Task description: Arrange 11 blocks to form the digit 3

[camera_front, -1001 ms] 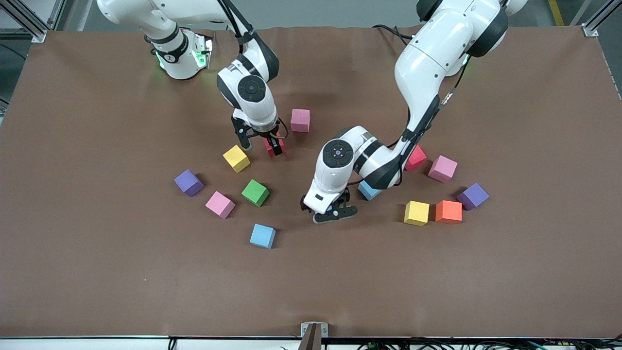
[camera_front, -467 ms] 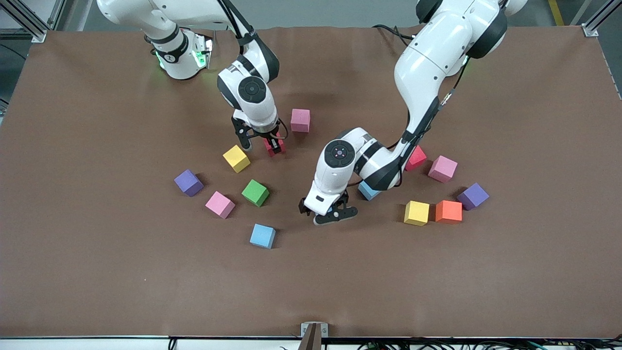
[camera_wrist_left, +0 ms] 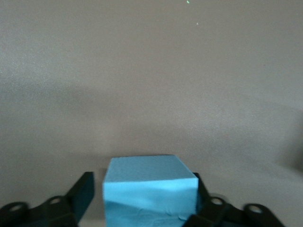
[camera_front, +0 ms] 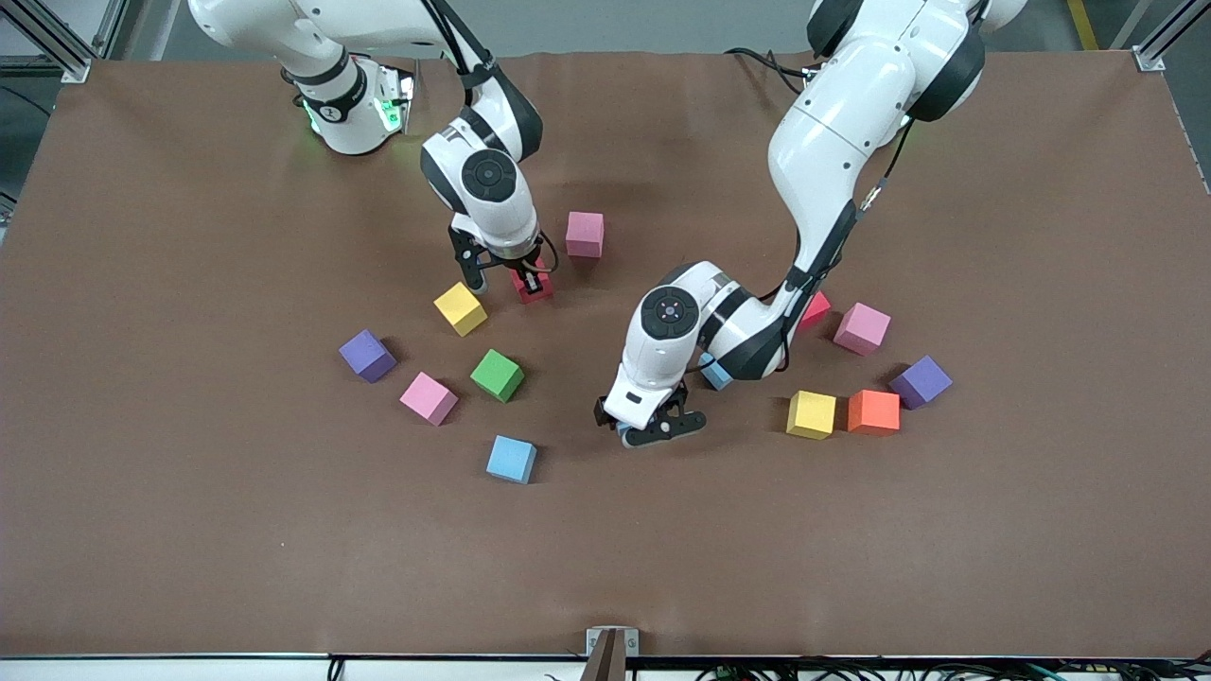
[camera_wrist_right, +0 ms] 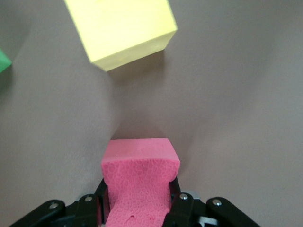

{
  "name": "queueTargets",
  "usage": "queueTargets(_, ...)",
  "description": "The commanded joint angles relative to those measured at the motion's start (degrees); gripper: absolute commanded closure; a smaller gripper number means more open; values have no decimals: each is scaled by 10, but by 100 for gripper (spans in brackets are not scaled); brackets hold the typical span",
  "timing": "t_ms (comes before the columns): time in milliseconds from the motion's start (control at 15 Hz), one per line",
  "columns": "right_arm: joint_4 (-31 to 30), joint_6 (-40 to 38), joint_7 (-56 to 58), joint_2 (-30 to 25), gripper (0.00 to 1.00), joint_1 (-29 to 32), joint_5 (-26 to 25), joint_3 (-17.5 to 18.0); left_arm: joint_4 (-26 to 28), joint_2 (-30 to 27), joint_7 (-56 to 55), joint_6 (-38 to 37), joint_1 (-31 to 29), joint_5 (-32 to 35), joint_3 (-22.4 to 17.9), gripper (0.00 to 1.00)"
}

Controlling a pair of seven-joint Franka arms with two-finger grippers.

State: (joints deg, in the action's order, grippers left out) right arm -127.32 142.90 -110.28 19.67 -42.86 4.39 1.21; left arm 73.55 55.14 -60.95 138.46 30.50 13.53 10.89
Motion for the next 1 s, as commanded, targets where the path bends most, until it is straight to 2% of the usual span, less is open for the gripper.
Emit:
queueTargets(0,-41,-7,-24,-42,99,5,4,2,-13,1,-5,1,6,1,-5,48)
queueTargets(67,-59,-6,-25,-56,100,5,6,2,-13,-1,-10,-3,6,-1,-4,54)
queueTargets(267,-84,-5,-79,-82,100,-4,8,3,-7,-17,-68,-6,5,1,-1,55)
queueTargets(534,-87,11,-178,-80,100,-34,8,3,47,-74,-70,-98,1,4,19,55)
queueTargets(734,-96,11,-196,-80,100,-55,8,3,125,-134,-66,-127,-6,3,45,55)
queueTargets(934,-99,12,-216,-78,100,-74,8,3,231,-197,-75,-93,1,3,45,55)
